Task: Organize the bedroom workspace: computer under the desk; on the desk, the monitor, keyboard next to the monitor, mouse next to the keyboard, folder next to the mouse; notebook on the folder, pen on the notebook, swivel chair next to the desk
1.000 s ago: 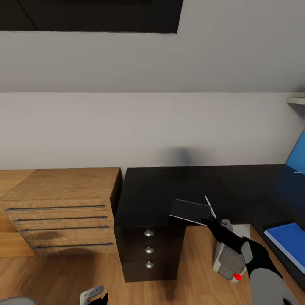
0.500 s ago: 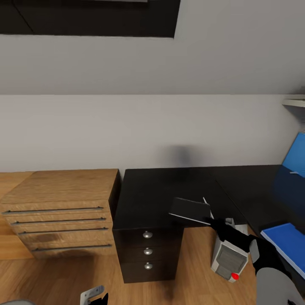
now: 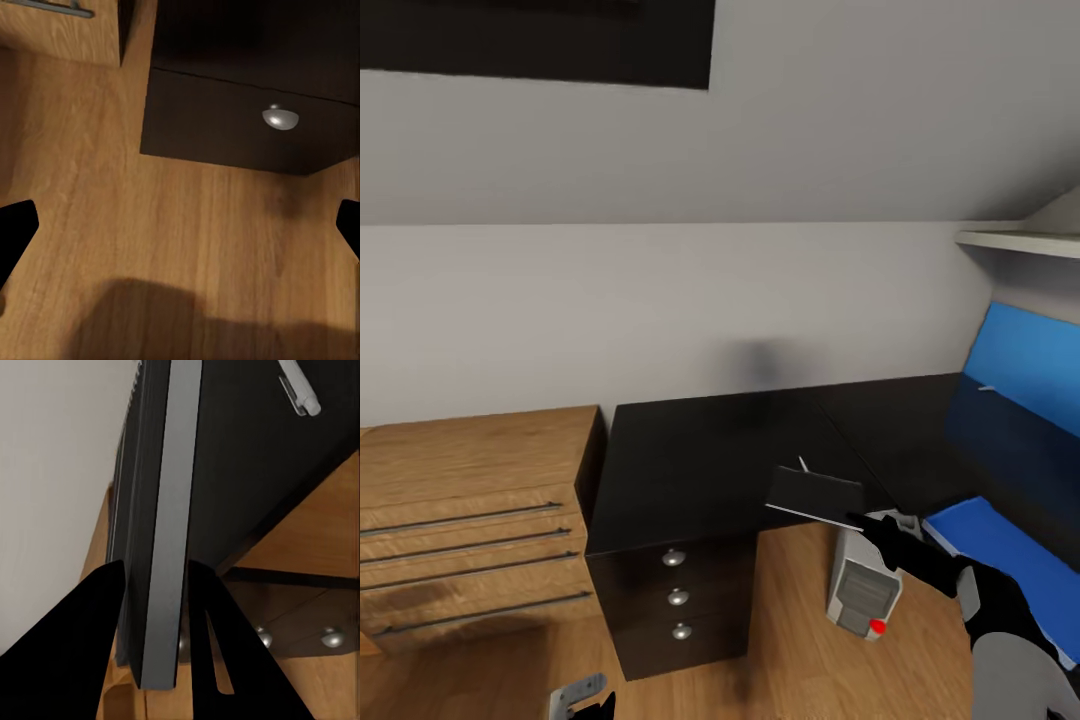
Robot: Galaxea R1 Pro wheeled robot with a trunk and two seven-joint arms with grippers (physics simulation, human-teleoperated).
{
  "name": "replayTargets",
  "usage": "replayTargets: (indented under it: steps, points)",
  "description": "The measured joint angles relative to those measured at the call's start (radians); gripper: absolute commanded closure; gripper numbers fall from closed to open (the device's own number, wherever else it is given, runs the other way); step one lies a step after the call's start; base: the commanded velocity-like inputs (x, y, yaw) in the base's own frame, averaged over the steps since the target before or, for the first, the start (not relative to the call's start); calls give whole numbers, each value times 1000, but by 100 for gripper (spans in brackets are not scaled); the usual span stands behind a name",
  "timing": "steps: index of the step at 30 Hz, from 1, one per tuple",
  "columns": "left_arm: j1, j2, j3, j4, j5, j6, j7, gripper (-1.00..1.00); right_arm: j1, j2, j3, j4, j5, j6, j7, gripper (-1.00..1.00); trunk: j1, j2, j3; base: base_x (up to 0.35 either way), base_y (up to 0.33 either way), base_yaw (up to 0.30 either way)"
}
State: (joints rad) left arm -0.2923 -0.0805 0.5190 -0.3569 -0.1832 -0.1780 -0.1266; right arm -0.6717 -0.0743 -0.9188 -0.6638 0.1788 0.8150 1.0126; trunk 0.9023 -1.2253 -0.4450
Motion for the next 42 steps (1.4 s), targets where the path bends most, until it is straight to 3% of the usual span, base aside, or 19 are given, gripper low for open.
replayTargets:
  steps: [7, 15, 26, 33, 42]
  points:
    - [0, 0, 0, 2, 0, 0, 0, -100, 0, -1, -13, 0, 1, -7, 1, 100, 0, 0, 0, 0, 0, -272]
    - [0, 0, 0, 21, 2, 0, 0, -100, 0, -1, -141, -1, 3, -12, -8, 100, 0, 0, 0, 0, 0, -271]
    - [0, 0, 0, 22, 2, 0, 0, -100, 0, -7, -215, -1, 2, -58, -59, 100, 0, 0, 0, 0, 0, -251]
    - [0, 0, 0, 23, 1, 0, 0, -100, 0, -9, -239, -2, 1, -86, -71, 100, 0, 0, 0, 0, 0, -149]
    - [0, 0, -1, 27, 2, -1, 0, -100, 0, -6, -322, -4, 0, -90, -182, 100, 0, 0, 2, 0, 0, -236]
